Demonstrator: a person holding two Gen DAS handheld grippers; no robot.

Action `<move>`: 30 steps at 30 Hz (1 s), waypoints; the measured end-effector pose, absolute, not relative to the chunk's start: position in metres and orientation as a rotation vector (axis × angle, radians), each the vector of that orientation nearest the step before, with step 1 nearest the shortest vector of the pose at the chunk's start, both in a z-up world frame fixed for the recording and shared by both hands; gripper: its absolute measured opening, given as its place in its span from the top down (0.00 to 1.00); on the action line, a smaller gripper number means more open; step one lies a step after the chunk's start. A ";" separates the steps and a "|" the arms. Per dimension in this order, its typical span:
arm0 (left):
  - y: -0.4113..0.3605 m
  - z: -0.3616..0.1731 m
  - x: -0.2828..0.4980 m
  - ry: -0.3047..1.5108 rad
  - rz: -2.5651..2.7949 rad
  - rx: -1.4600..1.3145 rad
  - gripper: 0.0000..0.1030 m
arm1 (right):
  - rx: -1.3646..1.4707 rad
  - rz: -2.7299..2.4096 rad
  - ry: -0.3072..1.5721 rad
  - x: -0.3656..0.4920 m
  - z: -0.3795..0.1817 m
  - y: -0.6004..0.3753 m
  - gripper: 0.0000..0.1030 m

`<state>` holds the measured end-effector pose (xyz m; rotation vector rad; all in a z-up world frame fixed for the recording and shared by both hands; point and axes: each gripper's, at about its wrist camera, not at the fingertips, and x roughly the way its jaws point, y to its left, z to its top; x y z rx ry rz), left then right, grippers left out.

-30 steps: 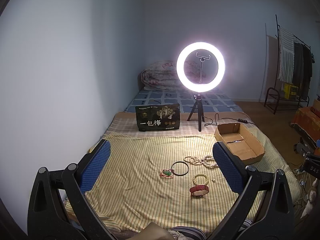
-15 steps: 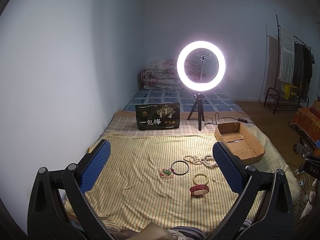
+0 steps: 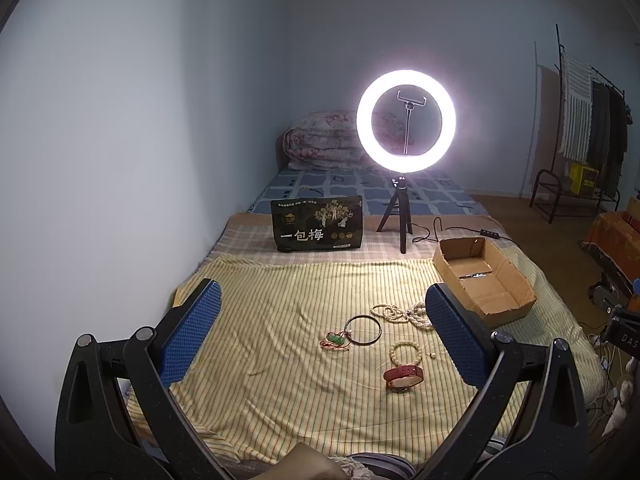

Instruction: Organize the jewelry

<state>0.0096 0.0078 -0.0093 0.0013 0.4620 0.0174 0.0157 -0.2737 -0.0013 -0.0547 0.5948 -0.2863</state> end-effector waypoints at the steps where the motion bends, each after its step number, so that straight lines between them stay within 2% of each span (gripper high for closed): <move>1: 0.008 -0.011 0.011 0.466 0.019 0.001 0.00 | -0.058 -0.284 0.597 0.017 -0.002 -0.273 0.00; 12: 0.025 -0.037 0.038 0.525 0.052 0.006 0.00 | -0.109 -0.224 0.633 0.045 -0.021 -0.266 0.00; 19: 0.045 -0.070 0.069 0.612 0.036 0.041 0.00 | -0.143 -0.103 0.597 0.063 -0.039 -0.262 0.00; 22: 0.054 -0.090 0.084 0.663 0.008 0.033 0.00 | -0.138 -0.048 0.647 0.079 -0.054 -0.263 0.00; 26: 0.061 -0.115 0.104 0.730 -0.029 0.018 0.11 | -0.136 0.018 0.753 0.101 -0.078 -0.262 0.00; 27: 0.063 -0.123 0.111 0.752 -0.043 0.014 0.17 | -0.140 0.032 0.774 0.105 -0.083 -0.261 0.00; 30: 0.064 -0.143 0.126 0.812 -0.096 -0.017 0.28 | -0.151 0.079 0.843 0.118 -0.102 -0.256 0.04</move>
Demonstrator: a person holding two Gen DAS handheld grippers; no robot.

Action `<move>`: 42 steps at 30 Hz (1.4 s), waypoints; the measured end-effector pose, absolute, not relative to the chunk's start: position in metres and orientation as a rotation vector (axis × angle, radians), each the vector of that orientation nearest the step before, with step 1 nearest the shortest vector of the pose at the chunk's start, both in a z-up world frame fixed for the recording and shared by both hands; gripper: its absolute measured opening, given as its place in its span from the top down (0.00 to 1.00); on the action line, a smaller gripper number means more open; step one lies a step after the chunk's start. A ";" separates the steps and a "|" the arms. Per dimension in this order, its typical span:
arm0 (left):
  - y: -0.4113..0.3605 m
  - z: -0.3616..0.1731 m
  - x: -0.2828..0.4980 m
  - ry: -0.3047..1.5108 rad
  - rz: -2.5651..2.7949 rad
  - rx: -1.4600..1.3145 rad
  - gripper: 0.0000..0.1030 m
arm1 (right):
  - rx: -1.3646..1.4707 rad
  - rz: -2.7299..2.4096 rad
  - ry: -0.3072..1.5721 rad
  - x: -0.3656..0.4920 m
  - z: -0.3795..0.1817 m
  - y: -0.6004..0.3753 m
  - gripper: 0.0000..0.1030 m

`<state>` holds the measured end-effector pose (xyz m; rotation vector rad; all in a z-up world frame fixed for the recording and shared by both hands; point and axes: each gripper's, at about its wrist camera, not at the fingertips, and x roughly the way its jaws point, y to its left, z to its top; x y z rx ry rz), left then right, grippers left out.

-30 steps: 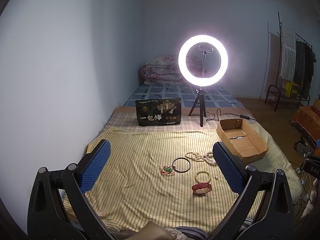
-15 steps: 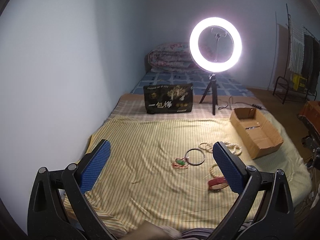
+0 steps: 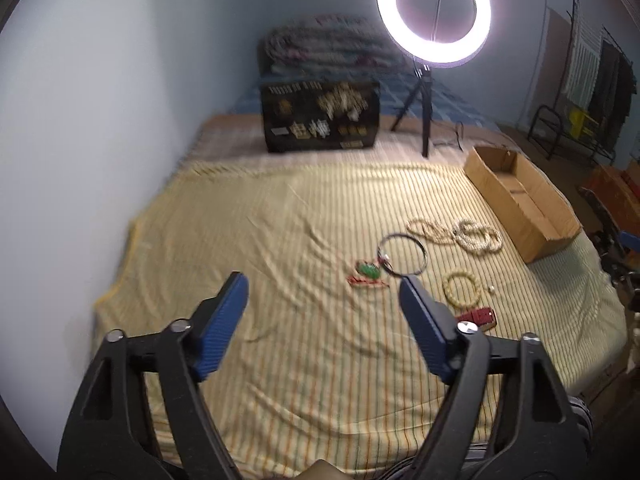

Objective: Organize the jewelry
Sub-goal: 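Move both tools down toward the jewelry on the sheet, then grasp the green jade pendant with the left tool while the right tool grasps the pearl earring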

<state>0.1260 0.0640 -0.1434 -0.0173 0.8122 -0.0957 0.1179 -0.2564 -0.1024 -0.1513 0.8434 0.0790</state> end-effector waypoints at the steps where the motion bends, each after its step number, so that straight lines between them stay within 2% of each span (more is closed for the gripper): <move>1: 0.065 -0.149 0.129 0.829 -0.105 -0.030 0.30 | -0.151 0.100 0.865 0.122 -0.108 -0.255 0.07; 3: 0.064 -0.162 0.138 0.862 -0.136 -0.052 0.36 | -0.144 0.127 0.896 0.127 -0.119 -0.253 0.10; 6: 0.061 -0.176 0.149 0.903 -0.171 -0.077 0.46 | -0.115 0.173 0.941 0.136 -0.134 -0.253 0.20; 19: 0.035 -0.228 0.199 0.988 -0.312 -0.045 0.48 | -0.118 0.351 1.076 0.174 -0.191 -0.232 0.49; 22: 0.029 -0.238 0.207 0.997 -0.333 -0.008 0.53 | -0.137 0.371 1.101 0.181 -0.204 -0.226 0.55; 26: 0.023 -0.246 0.213 0.998 -0.361 0.035 0.53 | -0.133 0.416 1.133 0.191 -0.218 -0.221 0.62; 42: 0.010 -0.267 0.239 1.001 -0.393 0.166 0.54 | -0.206 0.484 1.162 0.201 -0.237 -0.206 0.67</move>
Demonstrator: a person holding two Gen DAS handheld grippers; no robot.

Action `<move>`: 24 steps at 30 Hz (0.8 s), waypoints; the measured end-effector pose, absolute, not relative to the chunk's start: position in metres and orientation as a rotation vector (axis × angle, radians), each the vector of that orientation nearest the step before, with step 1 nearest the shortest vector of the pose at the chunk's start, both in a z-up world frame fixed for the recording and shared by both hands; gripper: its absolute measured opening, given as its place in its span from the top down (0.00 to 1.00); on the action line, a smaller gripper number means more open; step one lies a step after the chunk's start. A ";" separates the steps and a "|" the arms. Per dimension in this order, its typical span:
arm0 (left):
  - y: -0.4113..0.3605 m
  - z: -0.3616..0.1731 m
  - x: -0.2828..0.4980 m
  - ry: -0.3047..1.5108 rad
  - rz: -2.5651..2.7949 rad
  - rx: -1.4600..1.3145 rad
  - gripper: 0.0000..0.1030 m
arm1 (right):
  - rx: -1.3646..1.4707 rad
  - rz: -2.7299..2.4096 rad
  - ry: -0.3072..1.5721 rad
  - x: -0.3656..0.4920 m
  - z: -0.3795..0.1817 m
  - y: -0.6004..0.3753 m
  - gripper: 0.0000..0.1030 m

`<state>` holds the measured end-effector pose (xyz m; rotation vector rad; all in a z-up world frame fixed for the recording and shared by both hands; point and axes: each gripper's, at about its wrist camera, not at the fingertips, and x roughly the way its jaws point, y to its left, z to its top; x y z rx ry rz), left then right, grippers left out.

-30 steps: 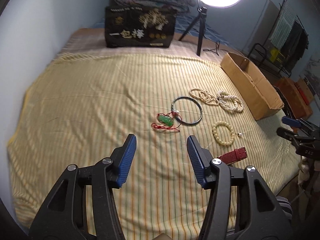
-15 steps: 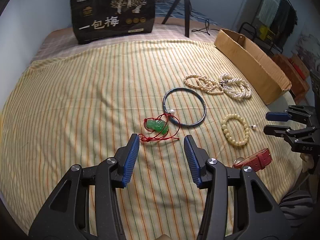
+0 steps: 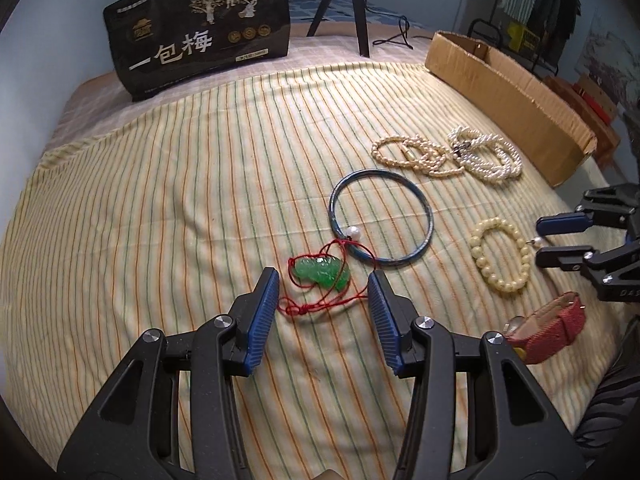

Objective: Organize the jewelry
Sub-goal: 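Grasp the green jade pendant with the left tool while the right tool grasps the pearl earring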

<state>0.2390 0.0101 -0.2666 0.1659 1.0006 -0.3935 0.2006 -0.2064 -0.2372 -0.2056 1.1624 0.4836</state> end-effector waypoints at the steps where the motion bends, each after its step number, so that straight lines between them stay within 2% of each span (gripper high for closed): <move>1: 0.009 -0.267 0.240 0.997 -0.396 0.173 0.54 | -0.213 0.484 1.161 0.201 -0.237 -0.206 0.67; 4: 0.007 -0.268 0.242 0.987 -0.400 0.203 0.60 | -0.230 0.487 1.157 0.201 -0.238 -0.204 0.67; 6: 0.007 -0.268 0.243 0.983 -0.401 0.201 0.68 | -0.229 0.489 1.157 0.202 -0.238 -0.204 0.68; 12: 0.005 -0.270 0.241 0.972 -0.405 0.210 0.69 | -0.240 0.494 1.157 0.202 -0.238 -0.202 0.71; 24: 0.010 -0.267 0.231 0.960 -0.378 0.175 0.70 | -0.234 0.519 1.168 0.199 -0.239 -0.196 0.94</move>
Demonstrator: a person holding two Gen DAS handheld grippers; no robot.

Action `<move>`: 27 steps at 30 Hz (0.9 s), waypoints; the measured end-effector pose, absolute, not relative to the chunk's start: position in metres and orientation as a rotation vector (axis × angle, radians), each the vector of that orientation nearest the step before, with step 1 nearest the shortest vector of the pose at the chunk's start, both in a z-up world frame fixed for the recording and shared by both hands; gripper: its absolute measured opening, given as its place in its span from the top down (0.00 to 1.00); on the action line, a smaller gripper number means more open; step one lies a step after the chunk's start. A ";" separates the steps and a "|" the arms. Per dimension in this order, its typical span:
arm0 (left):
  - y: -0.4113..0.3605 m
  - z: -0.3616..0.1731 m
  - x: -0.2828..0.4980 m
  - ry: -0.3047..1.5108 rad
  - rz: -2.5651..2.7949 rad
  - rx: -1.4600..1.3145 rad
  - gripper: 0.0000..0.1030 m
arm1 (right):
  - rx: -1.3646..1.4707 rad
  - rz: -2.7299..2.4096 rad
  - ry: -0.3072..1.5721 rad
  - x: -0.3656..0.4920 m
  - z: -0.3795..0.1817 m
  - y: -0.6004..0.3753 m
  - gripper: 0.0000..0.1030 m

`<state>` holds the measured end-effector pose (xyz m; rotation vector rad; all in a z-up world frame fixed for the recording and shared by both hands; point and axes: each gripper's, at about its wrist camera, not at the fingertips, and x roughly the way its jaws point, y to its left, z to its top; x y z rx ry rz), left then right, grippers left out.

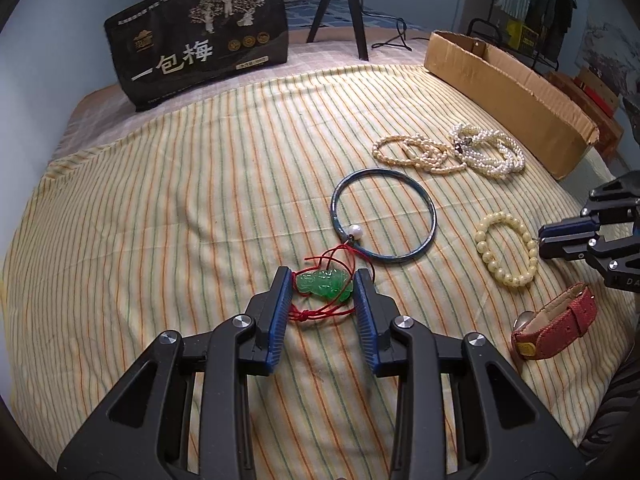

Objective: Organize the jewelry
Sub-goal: 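Grasp the green jade pendant with the left tool while the right tool grasps the pearl earring, then carry pendant and earring into the cardboard box and open both tools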

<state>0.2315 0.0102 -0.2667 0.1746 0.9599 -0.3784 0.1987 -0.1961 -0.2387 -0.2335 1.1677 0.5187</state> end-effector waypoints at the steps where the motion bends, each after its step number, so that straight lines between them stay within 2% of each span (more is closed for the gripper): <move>1: 0.011 -0.266 0.231 0.959 -0.376 0.168 0.70 | -0.233 0.518 1.168 0.198 -0.239 -0.196 0.94; 11: 0.025 -0.244 0.221 0.924 -0.343 0.107 0.70 | -0.198 0.499 1.126 0.189 -0.221 -0.199 0.94; 27: -0.003 -0.167 0.199 0.788 -0.410 0.083 0.70 | -0.114 0.412 0.964 0.169 -0.138 -0.244 0.94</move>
